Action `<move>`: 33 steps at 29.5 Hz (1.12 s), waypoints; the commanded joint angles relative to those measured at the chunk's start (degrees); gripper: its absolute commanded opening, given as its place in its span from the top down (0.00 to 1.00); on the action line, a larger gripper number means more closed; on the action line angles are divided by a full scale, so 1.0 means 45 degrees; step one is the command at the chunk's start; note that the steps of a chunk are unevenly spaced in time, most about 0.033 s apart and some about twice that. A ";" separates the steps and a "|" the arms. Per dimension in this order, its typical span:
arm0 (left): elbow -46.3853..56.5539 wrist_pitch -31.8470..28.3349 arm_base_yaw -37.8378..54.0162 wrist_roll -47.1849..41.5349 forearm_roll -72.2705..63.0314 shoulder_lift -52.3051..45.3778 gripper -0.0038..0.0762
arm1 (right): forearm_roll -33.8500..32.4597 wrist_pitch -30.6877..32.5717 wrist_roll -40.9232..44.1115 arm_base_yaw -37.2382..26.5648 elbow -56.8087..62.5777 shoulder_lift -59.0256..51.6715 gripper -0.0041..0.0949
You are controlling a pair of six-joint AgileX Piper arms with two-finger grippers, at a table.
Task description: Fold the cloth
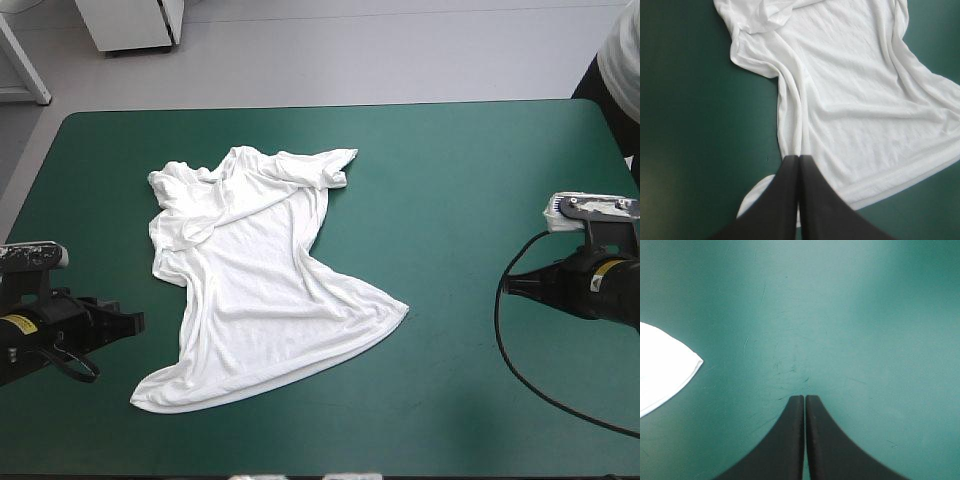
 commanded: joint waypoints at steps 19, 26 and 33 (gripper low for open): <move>-0.3818 0.0495 -0.0085 0.1289 0.0708 0.1801 0.88 | 0.0068 -0.0153 -0.0295 -0.0087 -0.0322 -0.0108 0.95; -0.3917 0.0518 -0.0085 0.0985 0.0211 0.3475 0.42 | 0.0111 -0.0015 -0.1087 -0.0087 -0.0322 -0.0108 0.95; -0.3617 0.0518 -0.0085 -0.0642 0.1841 0.4232 0.43 | 0.0111 -0.0015 -0.1353 -0.0087 -0.0322 -0.0108 0.95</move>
